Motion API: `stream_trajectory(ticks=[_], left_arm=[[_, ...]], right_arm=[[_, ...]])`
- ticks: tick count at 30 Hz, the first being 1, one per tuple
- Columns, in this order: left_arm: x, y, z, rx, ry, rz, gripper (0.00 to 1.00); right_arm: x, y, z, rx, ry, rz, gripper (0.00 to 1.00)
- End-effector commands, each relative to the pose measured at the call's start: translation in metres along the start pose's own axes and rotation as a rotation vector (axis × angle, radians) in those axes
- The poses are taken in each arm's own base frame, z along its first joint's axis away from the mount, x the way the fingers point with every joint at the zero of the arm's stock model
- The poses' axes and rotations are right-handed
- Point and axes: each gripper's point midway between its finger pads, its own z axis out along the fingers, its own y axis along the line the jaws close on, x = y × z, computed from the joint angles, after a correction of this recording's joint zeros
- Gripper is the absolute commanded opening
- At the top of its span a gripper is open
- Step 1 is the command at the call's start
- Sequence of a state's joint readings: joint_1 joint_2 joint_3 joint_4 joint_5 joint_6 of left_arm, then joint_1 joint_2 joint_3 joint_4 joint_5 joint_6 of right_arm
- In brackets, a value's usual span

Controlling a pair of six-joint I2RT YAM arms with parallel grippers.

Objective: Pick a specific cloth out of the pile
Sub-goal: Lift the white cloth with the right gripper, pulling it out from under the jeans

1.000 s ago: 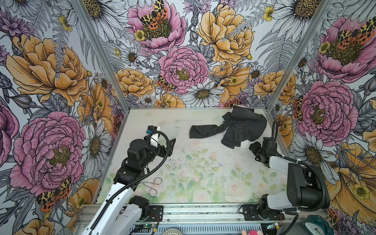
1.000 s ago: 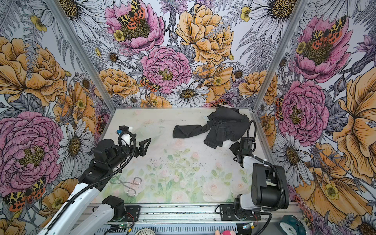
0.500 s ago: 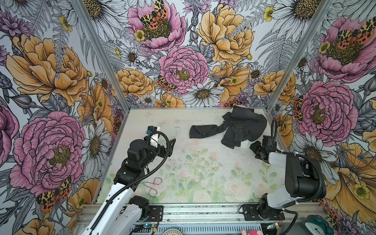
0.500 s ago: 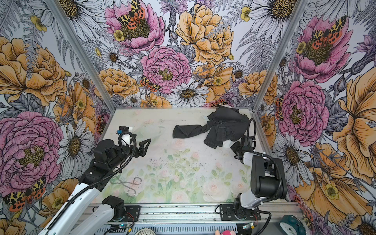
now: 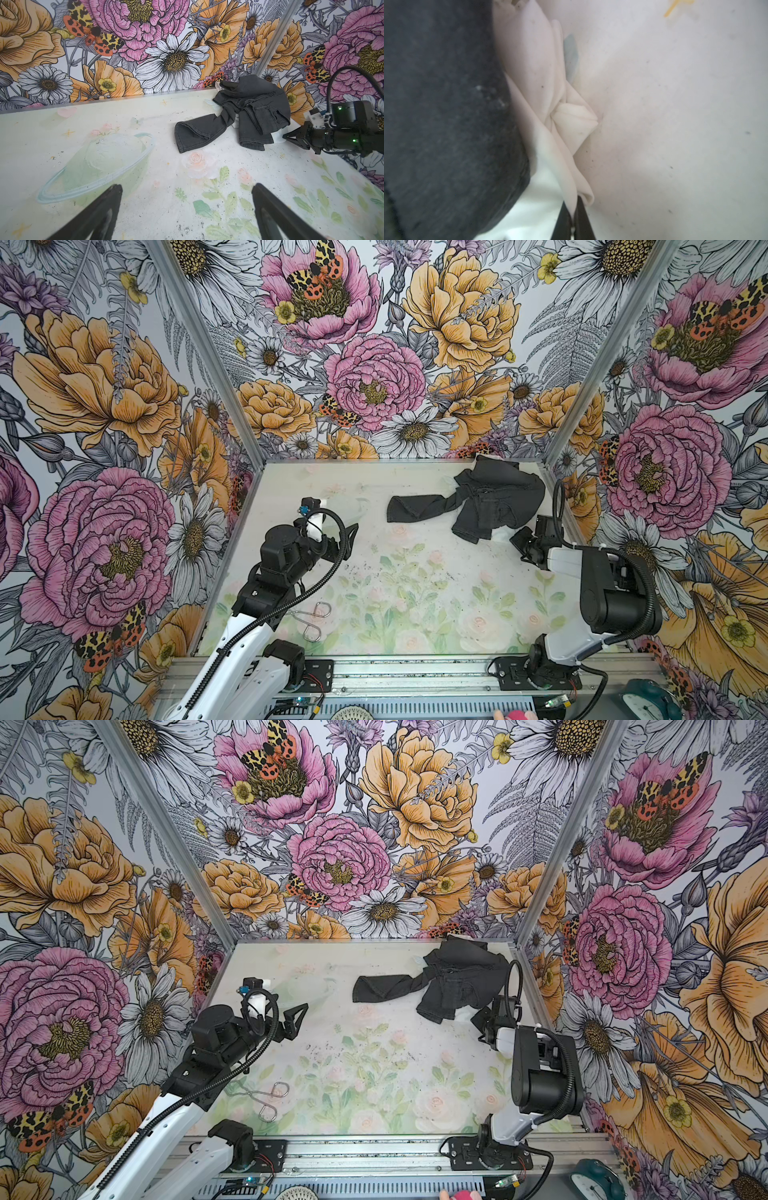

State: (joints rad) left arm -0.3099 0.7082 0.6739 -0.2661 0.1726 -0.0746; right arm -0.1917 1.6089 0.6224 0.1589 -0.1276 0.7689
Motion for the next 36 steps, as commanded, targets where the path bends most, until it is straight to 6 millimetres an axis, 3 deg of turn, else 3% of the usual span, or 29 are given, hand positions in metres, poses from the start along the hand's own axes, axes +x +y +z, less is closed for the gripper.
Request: stream_trajectory(ticks=[1,12,36], left_arm=[[0.005,0.007,-0.001,-0.032,0.004,0.006,0.99],[0.004,0.008,-0.001,-0.037,0.002,0.008,0.99],[0.002,0.009,-0.003,-0.042,-0.006,0.008,0.99]], right_arm=[[-0.017,0.016,-0.002,-0.06,-0.048,-0.004,0.0],[-0.039,0.052,-0.027,-0.203,-0.11,-0.004,0.0],[-0.101,0.127,-0.12,-0.445,-0.325,-0.042,0.0]])
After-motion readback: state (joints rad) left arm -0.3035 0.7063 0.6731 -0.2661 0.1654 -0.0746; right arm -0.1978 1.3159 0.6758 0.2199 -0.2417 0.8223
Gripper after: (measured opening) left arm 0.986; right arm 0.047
